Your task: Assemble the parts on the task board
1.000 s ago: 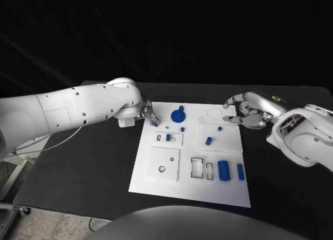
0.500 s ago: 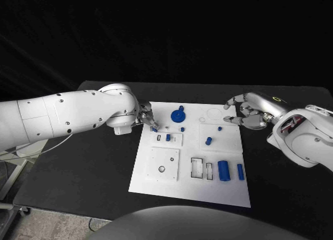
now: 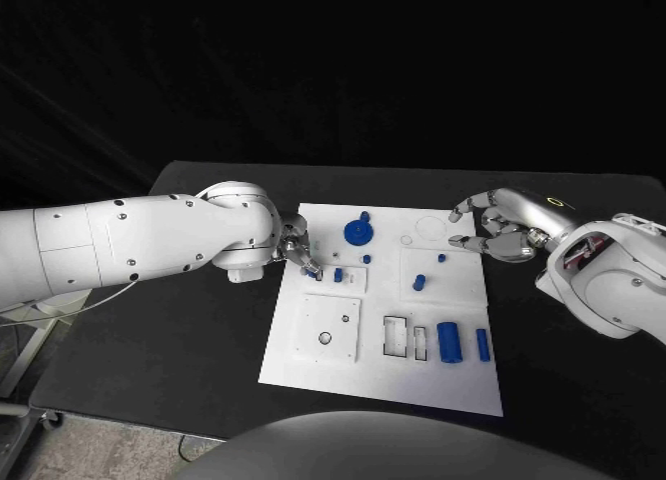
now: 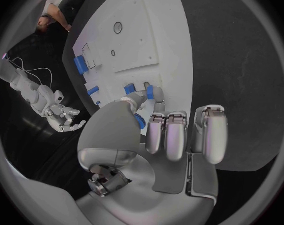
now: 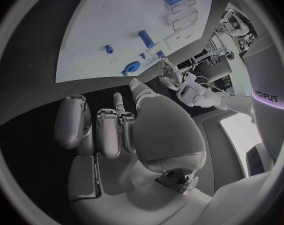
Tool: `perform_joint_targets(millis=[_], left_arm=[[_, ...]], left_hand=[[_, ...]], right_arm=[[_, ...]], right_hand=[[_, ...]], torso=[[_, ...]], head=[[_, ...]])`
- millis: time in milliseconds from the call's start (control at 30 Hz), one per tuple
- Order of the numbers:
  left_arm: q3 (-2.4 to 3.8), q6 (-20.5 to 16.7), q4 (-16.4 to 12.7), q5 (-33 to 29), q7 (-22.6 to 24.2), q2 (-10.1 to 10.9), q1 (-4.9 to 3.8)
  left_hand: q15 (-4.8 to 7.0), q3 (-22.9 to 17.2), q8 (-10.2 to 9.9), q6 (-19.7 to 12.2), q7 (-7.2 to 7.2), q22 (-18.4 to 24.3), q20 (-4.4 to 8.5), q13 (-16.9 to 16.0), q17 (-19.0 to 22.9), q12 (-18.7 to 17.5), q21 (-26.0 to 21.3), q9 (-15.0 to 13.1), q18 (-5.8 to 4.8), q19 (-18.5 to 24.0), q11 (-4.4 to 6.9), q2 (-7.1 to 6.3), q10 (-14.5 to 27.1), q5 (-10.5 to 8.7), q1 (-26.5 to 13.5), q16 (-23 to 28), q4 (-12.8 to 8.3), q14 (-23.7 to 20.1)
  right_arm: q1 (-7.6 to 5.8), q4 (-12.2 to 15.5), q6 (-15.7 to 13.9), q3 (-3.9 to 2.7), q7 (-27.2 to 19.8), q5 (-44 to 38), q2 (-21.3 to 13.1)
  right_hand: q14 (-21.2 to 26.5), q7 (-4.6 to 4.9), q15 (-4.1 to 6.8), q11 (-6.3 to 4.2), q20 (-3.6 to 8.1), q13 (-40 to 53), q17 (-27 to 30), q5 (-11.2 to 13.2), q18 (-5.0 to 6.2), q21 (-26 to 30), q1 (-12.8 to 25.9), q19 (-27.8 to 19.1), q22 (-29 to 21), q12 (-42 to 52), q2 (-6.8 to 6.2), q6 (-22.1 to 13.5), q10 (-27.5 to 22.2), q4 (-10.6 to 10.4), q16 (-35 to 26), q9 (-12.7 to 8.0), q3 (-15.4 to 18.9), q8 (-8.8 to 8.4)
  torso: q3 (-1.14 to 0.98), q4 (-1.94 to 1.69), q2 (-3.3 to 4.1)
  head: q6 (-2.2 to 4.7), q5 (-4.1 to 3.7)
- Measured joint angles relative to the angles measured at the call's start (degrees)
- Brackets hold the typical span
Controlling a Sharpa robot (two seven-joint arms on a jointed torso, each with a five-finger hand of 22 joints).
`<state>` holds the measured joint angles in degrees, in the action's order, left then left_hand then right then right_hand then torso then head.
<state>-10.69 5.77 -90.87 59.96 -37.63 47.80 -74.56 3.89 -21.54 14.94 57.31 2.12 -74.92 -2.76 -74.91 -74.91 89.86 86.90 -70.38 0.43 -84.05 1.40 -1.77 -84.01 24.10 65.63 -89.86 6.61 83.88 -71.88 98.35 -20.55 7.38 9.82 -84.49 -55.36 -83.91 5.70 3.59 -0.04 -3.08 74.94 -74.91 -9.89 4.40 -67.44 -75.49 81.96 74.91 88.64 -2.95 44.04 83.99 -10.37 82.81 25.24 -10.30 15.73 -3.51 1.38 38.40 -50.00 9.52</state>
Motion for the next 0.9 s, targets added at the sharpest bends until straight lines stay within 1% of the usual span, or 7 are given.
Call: perform_joint_targets(millis=[67, 200, 300, 567, 800, 900], left_arm=[[-0.21, 0.0, -0.1, 0.31, -0.01, 0.04, 0.0], [-0.36, -0.17, -0.24, 0.72, 0.0, 0.0, -0.02], [-0.43, -0.44, -0.29, 0.89, 0.04, -0.1, -0.01], [-0.51, -1.42, -0.48, 1.14, 0.27, -0.5, 0.1], [-0.55, -2.04, -0.65, 1.09, 0.4, -0.51, 0.19], [-0.68, -2.11, -0.69, 1.0, 0.42, -0.64, 0.38]], left_hand=[[0.0, 0.0, 0.0, 0.0, 0.0, 0.0, 0.0, 0.0, 0.0, 0.0, 0.0, -0.08, 0.0, 0.0, 0.0, -0.01, 0.0, -0.02, -0.01, 0.0, 0.0, 0.0], [0.0, 0.0, 0.01, 0.0, 0.0, 0.0, 0.0, 0.0, 0.0, 0.0, 0.0, -0.13, 0.0, 0.0, 0.0, -0.08, 0.0, -0.02, -0.08, 0.0, 0.0, 0.0], [0.0, 0.0, 0.1, 0.01, 0.01, 0.0, 0.0, 0.0, 0.0, 0.0, 0.0, -0.13, 0.0, 0.0, 0.0, -0.15, 0.0, -0.02, -0.15, 0.0, 0.0, 0.0], [0.0, -0.16, 0.12, 0.01, 0.02, 0.01, 0.0, 0.0, 0.0, 0.0, 0.0, -0.07, 0.0, 0.0, 0.0, -0.16, 0.0, -0.03, -0.16, 0.0, -0.16, 0.0], [0.0, -0.16, 0.13, 0.02, 0.03, 0.01, 0.0, 0.01, -0.03, 0.0, 0.0, -0.07, 0.0, 0.0, 0.0, -0.22, 0.0, -0.03, -0.23, 0.0, -0.16, 0.0], [0.0, -0.31, 0.1, 0.02, 0.04, 0.01, 0.0, 0.0, -0.04, 0.0, 0.0, 0.04, 0.0, 0.0, 0.0, -0.22, 0.0, -0.05, -0.23, 0.0, -0.01, 0.0]], right_arm=[[0.02, -0.01, 0.03, 0.0, 0.0, 0.07, 0.01], [0.06, -0.03, 0.07, 0.0, 0.0, 0.14, 0.03], [0.11, -0.04, 0.08, 0.0, 0.0, 0.18, 0.06], [0.18, -0.06, 0.09, 0.0, 0.0, 0.24, 0.03], [0.19, -0.06, 0.1, 0.0, 0.0, 0.26, -0.01], [0.2, -0.06, 0.11, 0.0, 0.0, 0.27, -0.01]], right_hand=[[0.0, 0.0, 0.0, 0.0, 0.0, 0.0, 0.0, 0.0, 0.0, 0.1, 0.0, 0.0, 0.0, 0.0, 0.0, 0.0, 0.0, 0.01, 0.0, -0.04, -0.01, 0.0], [0.0, 0.0, 0.0, 0.0, 0.0, -0.01, 0.0, 0.0, 0.0, 0.1, 0.0, 0.0, 0.0, 0.0, 0.0, 0.0, 0.0, 0.01, 0.0, -0.04, -0.01, 0.0], [0.0, 0.0, 0.0, 0.0, 0.0, -0.01, 0.0, 0.0, 0.0, 0.1, 0.0, 0.0, 0.0, 0.0, 0.0, 0.0, 0.0, 0.01, 0.0, -0.04, -0.01, 0.0], [0.0, 0.0, 0.0, 0.0, 0.0, -0.01, 0.01, 0.0, 0.0, 0.1, 0.0, 0.0, -0.01, 0.01, 0.0, 0.0, 0.0, 0.01, 0.0, -0.03, -0.01, 0.0], [0.0, 0.0, 0.0, 0.0, 0.0, -0.01, 0.01, 0.0, 0.0, 0.1, 0.0, 0.0, 0.04, 0.01, 0.0, 0.0, 0.0, 0.01, 0.0, -0.03, -0.01, 0.0], [0.0, 0.0, 0.0, 0.0, 0.0, -0.02, 0.01, 0.0, 0.0, 0.1, 0.0, 0.0, 0.04, 0.01, 0.0, 0.0, 0.0, 0.01, -0.05, -0.04, -0.01, 0.0]], torso=[[-0.02, -0.01, 0.0], [-0.02, -0.02, 0.03], [-0.02, 0.01, 0.03], [-0.02, 0.08, 0.05], [-0.04, 0.04, 0.05], [-0.05, 0.01, 0.05]], head=[[0.0, 0.04], [0.0, 0.12], [0.0, 0.22], [0.0, 0.18], [0.0, 0.08], [0.0, 0.07]])
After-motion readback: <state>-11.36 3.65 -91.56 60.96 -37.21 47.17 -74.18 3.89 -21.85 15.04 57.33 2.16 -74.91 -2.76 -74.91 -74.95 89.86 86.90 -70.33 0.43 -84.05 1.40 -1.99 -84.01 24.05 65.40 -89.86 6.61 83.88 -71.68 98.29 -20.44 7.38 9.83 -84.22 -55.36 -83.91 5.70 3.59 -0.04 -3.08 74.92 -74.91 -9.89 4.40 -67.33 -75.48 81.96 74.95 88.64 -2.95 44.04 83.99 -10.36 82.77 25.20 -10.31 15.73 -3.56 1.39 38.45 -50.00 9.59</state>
